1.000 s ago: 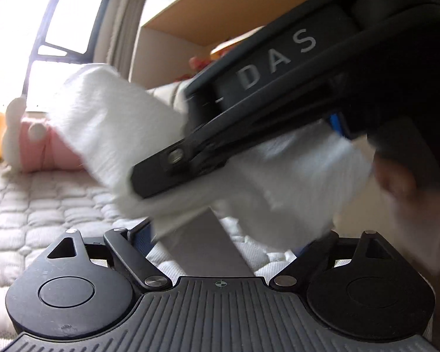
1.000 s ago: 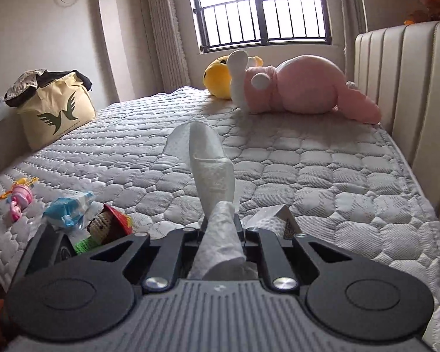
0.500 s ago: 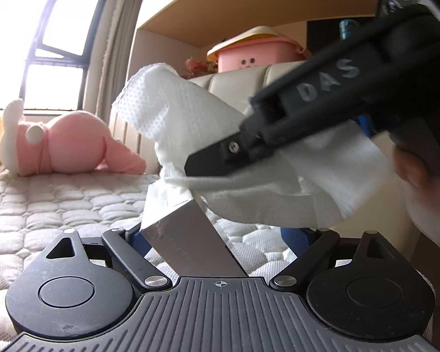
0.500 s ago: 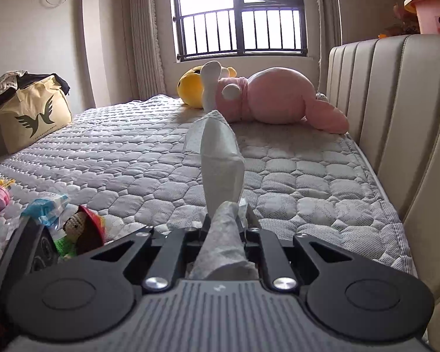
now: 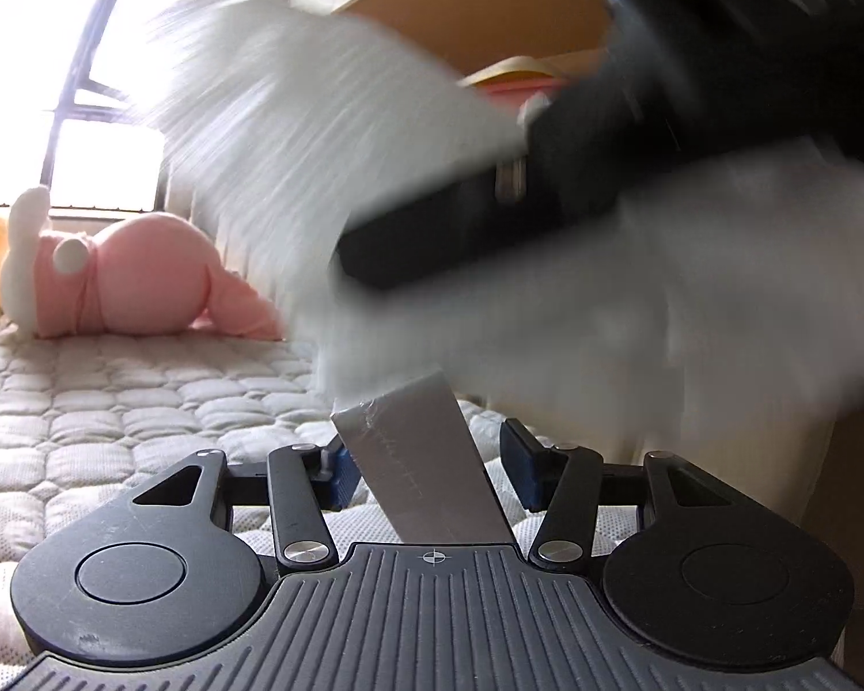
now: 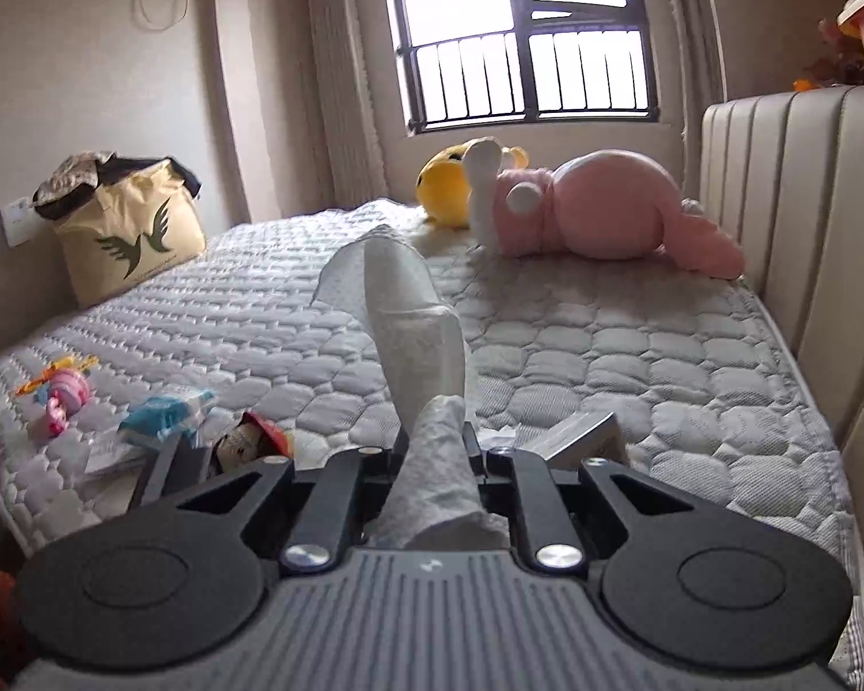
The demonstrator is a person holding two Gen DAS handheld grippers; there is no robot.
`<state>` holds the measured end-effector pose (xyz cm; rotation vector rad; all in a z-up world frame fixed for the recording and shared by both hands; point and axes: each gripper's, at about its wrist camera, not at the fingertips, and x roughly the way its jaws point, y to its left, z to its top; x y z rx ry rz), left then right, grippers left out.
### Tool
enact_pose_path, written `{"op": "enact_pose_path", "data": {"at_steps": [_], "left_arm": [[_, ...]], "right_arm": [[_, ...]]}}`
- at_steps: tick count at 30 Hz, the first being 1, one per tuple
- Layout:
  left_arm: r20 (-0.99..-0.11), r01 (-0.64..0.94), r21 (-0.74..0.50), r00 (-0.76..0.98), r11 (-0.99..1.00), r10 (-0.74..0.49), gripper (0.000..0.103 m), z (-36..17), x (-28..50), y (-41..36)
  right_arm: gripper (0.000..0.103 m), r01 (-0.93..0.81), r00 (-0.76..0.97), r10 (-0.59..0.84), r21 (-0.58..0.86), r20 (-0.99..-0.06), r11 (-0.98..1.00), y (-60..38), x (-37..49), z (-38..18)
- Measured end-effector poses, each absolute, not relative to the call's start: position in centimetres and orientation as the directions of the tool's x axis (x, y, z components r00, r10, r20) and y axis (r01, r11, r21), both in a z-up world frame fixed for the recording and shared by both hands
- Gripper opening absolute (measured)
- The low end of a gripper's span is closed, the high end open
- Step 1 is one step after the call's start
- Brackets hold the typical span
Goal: Organize objects
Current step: 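Lower the white box onto the mattress and open the left tool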
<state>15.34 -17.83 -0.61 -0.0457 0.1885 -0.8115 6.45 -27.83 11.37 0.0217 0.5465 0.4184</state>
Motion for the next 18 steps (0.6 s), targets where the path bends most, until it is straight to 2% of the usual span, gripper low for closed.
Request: {"op": "enact_pose_path", "data": {"at_steps": [3, 8, 10, 12, 14, 18], "left_arm": [[-0.152, 0.717, -0.113, 0.672, 0.688, -0.725, 0.056, -0.7, 15.6, -17.8], [-0.151, 0.724, -0.097, 0.667, 0.683, -0.729, 0.056, -0.9, 15.8, -18.0], [-0.153, 0.725, -0.096, 0.667, 0.682, -0.730, 0.061, -1.0, 15.9, -17.9], [-0.158, 0.723, -0.105, 0.666, 0.683, -0.729, 0.061, -1.1, 16.1, -17.7], [-0.169, 0.720, -0.115, 0.665, 0.685, -0.727, 0.061, -1.1, 16.1, -17.4], [-0.203, 0.708, -0.132, 0.666, 0.694, -0.718, 0.072, -1.1, 15.1, -16.5]], "right_arm": [[0.015, -0.382, 0.758, 0.380, 0.111, -0.530, 0.918, -27.5, 6.7, 10.3], [0.013, -0.264, 0.810, 0.295, 0.134, -0.508, 0.955, -30.2, 7.4, 10.3], [0.013, -0.192, 0.829, 0.230, 0.126, -0.509, 0.973, -31.5, 7.7, 9.9], [0.015, -0.130, 0.835, 0.183, 0.137, -0.518, 0.982, -32.8, 7.9, 9.3], [0.015, -0.096, 0.829, 0.172, 0.168, -0.532, 0.981, -33.9, 7.9, 8.4], [0.018, -0.043, 0.816, 0.160, 0.219, -0.555, 0.975, -35.2, 7.4, 6.4]]}}
